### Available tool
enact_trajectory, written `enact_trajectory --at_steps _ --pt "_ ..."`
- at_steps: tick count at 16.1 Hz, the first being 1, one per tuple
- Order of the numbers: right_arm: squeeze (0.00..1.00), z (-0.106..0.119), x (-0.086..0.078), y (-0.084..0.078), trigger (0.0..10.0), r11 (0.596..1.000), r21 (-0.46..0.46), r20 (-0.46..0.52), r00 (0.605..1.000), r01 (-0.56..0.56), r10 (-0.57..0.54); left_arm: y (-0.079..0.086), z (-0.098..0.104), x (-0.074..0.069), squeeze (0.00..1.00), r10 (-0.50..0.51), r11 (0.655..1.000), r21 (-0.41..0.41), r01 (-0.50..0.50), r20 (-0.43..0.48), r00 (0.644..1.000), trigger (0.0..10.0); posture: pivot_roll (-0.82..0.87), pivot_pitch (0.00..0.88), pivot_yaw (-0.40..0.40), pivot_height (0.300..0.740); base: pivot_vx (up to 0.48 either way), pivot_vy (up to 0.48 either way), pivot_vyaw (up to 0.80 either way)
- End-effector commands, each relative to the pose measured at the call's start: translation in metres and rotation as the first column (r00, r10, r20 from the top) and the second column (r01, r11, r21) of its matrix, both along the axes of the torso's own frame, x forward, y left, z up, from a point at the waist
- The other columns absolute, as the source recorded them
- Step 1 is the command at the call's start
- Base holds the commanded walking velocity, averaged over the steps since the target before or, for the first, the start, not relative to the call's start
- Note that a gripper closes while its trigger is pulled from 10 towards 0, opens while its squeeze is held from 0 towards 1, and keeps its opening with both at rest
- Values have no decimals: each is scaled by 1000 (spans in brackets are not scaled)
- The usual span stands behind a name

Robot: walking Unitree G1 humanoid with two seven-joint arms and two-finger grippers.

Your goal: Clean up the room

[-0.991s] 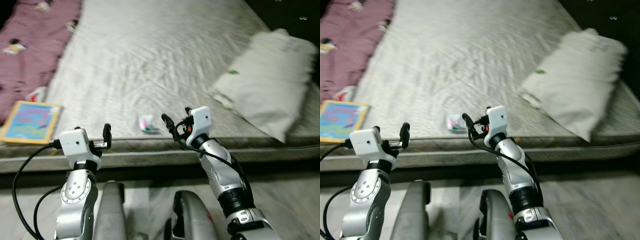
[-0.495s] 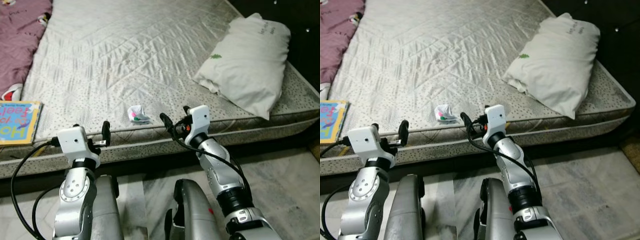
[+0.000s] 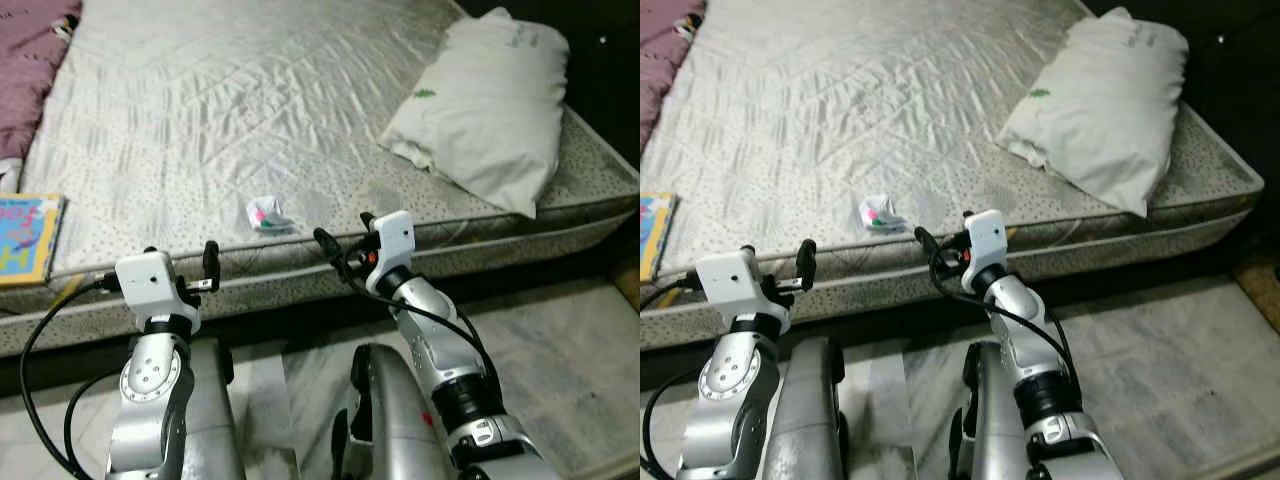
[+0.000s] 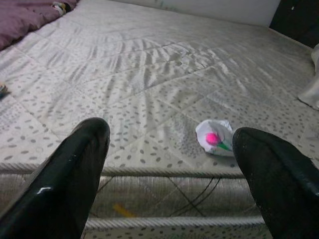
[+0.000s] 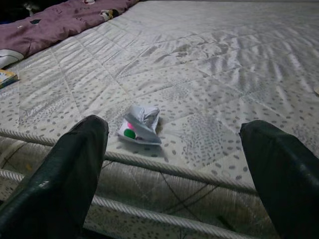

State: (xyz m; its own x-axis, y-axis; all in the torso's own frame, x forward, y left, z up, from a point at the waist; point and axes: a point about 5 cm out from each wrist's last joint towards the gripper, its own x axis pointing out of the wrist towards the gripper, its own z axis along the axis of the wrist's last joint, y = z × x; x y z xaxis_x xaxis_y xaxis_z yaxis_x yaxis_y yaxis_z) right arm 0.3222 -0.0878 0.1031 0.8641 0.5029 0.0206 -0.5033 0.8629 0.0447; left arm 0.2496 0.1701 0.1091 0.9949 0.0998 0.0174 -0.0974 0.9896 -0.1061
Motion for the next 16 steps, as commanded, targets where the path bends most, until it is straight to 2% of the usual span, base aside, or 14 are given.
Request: enact_trajectory --at_steps 1,3,5,7,16 --pt "0 1 0 -1 10000 1000 1 6 1000 -4 4 -1 -1 -1 0 1 1000 -13 -1 6 1000 10000 93 131 -72 518 0 0 0" --pt "0 1 0 -1 10000 1000 4 9 1000 -4 4 0 -1 -1 0 5 1000 -20 -5 5 1000 10000 94 129 -72 518 0 0 0" --pt "0 2 -1 3 10000 999 -40 34 999 -17 18 -1 -1 -1 0 -11 999 -32 11 9 1000 10000 94 129 -72 518 0 0 397" --pt "0 2 0 2 10000 1000 -6 23 1000 -13 13 -2 0 -1 0 -25 999 -38 25 14 1000 10000 95 133 -71 518 291 0 759" --pt "0 2 2 2 10000 1000 4 13 1000 -13 13 -5 -1 0 0 -46 998 -40 47 9 999 10000 93 141 -73 518 358 0 0"
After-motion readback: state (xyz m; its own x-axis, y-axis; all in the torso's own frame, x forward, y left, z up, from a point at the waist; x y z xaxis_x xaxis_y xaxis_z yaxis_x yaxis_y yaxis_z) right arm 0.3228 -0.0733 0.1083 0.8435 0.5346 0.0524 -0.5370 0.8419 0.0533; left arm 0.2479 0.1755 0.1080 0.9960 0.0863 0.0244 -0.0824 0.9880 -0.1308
